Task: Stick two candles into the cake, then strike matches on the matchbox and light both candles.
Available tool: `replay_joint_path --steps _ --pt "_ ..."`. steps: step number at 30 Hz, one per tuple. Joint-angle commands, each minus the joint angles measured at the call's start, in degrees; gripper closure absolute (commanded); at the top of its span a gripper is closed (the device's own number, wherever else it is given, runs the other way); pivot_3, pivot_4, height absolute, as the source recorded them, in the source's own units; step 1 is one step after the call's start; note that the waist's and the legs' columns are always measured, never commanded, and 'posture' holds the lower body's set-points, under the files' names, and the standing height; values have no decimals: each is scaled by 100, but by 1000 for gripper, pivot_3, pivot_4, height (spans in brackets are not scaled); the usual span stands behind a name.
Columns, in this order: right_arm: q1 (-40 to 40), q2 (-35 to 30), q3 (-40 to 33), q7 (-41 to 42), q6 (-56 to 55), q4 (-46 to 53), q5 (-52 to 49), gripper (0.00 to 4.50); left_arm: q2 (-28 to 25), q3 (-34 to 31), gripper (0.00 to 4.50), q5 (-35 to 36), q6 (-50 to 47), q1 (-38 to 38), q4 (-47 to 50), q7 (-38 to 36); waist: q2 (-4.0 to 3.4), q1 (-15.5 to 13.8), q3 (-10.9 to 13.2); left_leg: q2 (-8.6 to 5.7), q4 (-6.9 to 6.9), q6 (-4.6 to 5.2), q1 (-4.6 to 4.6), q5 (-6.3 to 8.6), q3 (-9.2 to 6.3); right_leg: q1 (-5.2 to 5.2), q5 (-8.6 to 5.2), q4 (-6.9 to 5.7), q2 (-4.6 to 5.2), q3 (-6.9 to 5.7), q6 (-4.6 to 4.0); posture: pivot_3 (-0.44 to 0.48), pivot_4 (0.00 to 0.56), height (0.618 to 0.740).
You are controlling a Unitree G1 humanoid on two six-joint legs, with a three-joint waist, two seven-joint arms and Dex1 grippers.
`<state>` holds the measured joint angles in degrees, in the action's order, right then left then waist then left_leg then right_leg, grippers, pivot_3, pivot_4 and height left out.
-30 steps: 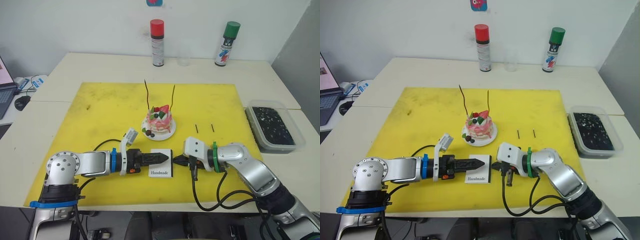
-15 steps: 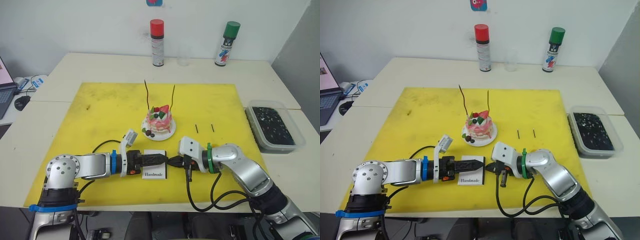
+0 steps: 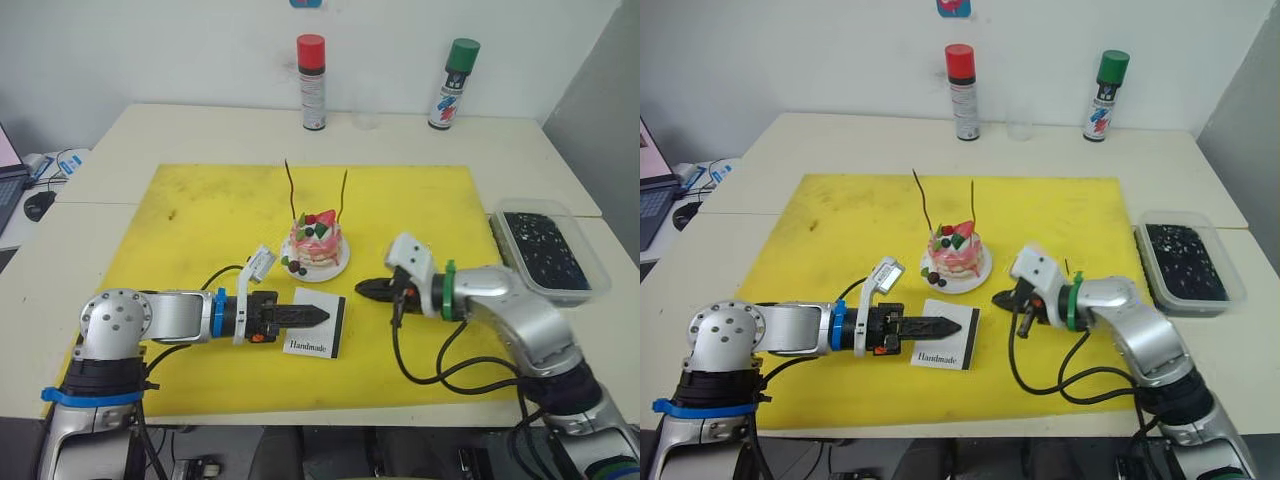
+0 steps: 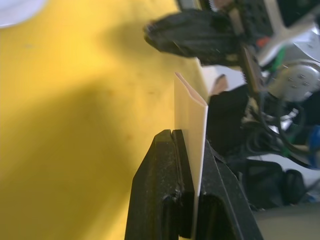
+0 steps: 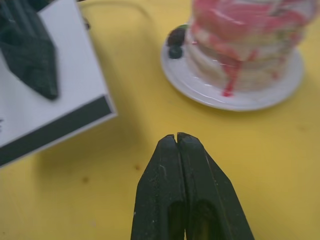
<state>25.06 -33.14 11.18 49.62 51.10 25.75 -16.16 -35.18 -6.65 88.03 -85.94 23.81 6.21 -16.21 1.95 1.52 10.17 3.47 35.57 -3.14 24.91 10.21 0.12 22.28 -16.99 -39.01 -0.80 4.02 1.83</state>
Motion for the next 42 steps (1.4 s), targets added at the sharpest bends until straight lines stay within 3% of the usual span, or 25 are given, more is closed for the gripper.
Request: replay_joint_path --steps 1,4,13,20,42 --pt "-203 -233 -277 -3 64 464 -230 4500 265 169 4485 50 168 -175 26 258 1 7 0 2 0 0 0 0 0 1 0 1 -1 1 0 0 150 740" --pt "-441 -355 -225 -54 61 626 -299 4500 542 289 4485 -281 345 -410 -9 435 1 11 1 2 -7 0 -2 0 2 1 -1 2 -1 3 0 0 150 740" --pt "-643 -388 901 -171 -717 188 340 4500 969 327 4485 -790 548 -785 -279 723 -1 29 -2 1 2 0 -11 -1 3 -5 -9 0 -5 7 20 0 150 740" --pt "-672 -457 1268 -27 -1120 -87 596 4500 1050 208 2445 -834 519 -832 -326 712 0 30 -12 2 13 0 -11 0 0 -10 -7 0 -5 6 23 0 150 740" --pt "-565 -140 1332 23 -1140 -37 506 4500 1186 63 2445 -980 484 -901 -417 782 1 38 -26 8 13 0 -19 0 0 -12 -6 -3 -10 7 20 0 150 740"
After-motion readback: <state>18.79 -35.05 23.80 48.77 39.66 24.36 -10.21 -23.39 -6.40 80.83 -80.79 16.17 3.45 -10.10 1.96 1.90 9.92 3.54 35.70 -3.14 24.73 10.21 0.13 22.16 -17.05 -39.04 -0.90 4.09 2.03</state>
